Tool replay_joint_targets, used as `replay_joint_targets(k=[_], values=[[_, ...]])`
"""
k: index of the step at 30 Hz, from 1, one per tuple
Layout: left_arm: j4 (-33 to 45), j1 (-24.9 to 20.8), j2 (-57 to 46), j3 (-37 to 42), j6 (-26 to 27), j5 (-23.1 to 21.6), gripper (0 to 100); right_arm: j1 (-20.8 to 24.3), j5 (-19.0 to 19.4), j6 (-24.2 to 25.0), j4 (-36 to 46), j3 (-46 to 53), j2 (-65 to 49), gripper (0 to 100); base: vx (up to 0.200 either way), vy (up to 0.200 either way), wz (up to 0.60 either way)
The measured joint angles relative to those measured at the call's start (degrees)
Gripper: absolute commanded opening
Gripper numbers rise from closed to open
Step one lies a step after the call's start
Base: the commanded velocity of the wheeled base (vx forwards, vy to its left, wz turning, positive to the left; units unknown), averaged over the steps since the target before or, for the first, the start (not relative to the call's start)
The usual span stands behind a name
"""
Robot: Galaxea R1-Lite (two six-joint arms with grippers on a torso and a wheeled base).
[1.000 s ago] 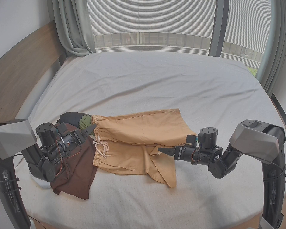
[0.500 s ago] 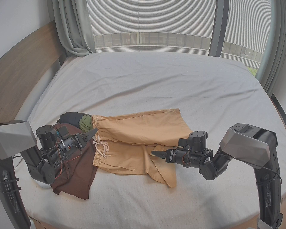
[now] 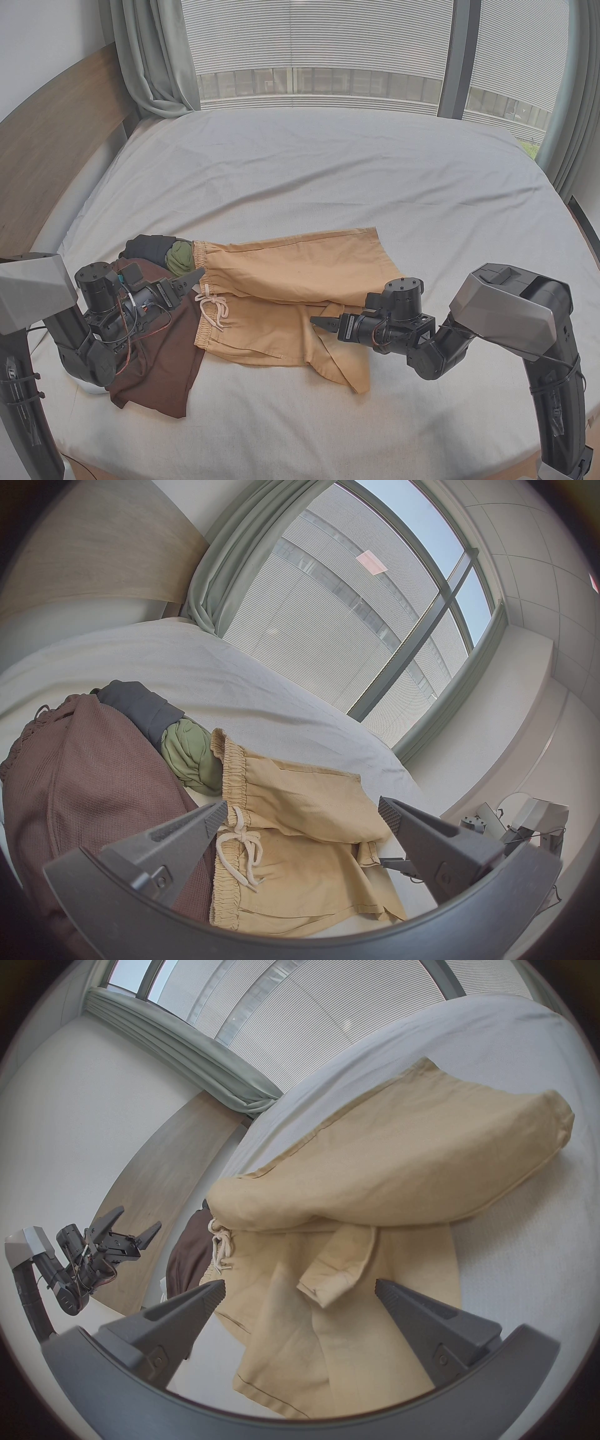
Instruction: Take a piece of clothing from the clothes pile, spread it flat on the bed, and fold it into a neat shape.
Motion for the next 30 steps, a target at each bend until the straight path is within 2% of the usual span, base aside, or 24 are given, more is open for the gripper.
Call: replay_joint_targets(k=[4, 5, 9, 21, 30], values=[[-0.07, 0.0, 0.11, -0.11, -0.02, 0.0, 100, 0.06, -0.79, 0.11, 0.37, -0.55, 0.66, 100, 0.0, 0.0, 0.0], [-0.07, 0.0, 0.15, -0.16, -0.05, 0.0, 100, 0.06, -1.23, 0.11, 0.23, -0.83, 0.88, 0, 0.0, 0.0, 0.0], [-0.07, -0.02, 0.28, -0.27, -0.02, 0.0, 100, 0.04, -2.88, 0.11, -0.16, -2.15, 2.06, 0, 0.0, 0.0, 0.0], [-0.16, -0.06, 0.46, -0.49, -0.09, 0.0, 100, -0.68, -3.23, 1.23, -0.33, -1.43, 2.86, 0, 0.0, 0.0, 0.0], [-0.21, 0.0, 0.57, -0.74, -0.17, 0.0, 100, -5.36, -4.35, 0.9, -1.58, 3.78, -1.07, 0, 0.0, 0.0, 0.0]])
